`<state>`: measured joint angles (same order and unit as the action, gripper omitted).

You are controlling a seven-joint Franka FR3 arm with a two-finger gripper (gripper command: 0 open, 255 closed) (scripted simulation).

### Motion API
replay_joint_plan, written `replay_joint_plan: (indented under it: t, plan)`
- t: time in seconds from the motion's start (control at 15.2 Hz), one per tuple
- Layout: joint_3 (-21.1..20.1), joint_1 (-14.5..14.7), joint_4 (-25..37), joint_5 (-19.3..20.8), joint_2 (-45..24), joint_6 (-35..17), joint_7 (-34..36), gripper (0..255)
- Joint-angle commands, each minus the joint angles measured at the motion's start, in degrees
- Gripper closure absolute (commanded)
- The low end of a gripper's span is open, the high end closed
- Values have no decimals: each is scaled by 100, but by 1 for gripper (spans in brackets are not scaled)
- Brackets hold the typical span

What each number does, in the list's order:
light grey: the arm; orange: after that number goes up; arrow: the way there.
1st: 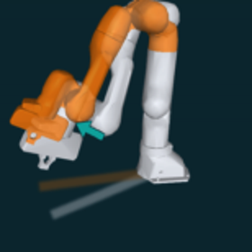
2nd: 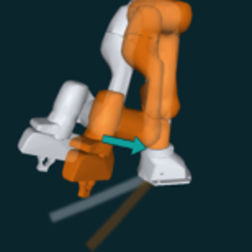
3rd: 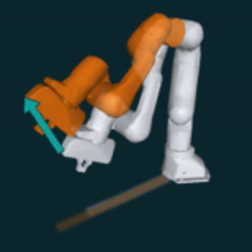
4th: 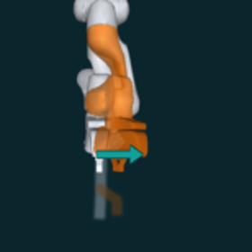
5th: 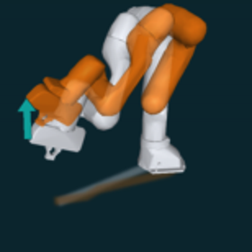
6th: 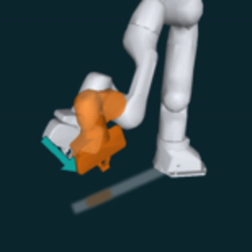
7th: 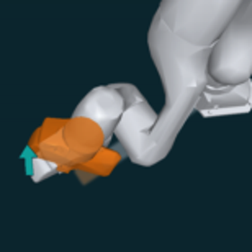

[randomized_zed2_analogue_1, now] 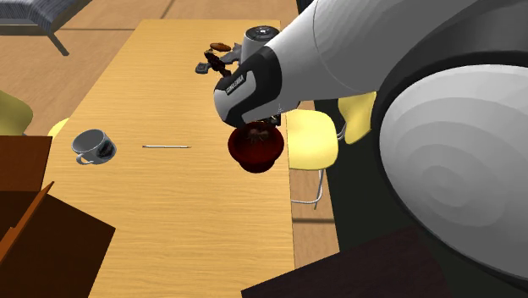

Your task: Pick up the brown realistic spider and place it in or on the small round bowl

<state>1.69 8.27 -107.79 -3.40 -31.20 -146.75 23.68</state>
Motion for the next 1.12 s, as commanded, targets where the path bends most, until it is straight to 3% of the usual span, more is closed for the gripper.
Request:
replay_joint_plan:
  t: [0.0,0.33,0.4,1.06]
  plan:
    - [-51,56,-28,-12,-104,3,26,0]
    - [-51,56,-28,-12,-104,3,25,0]
    - [-51,57,-27,-12,-105,4,27,255]
    - [-48,58,-32,-8,-46,57,29,255]
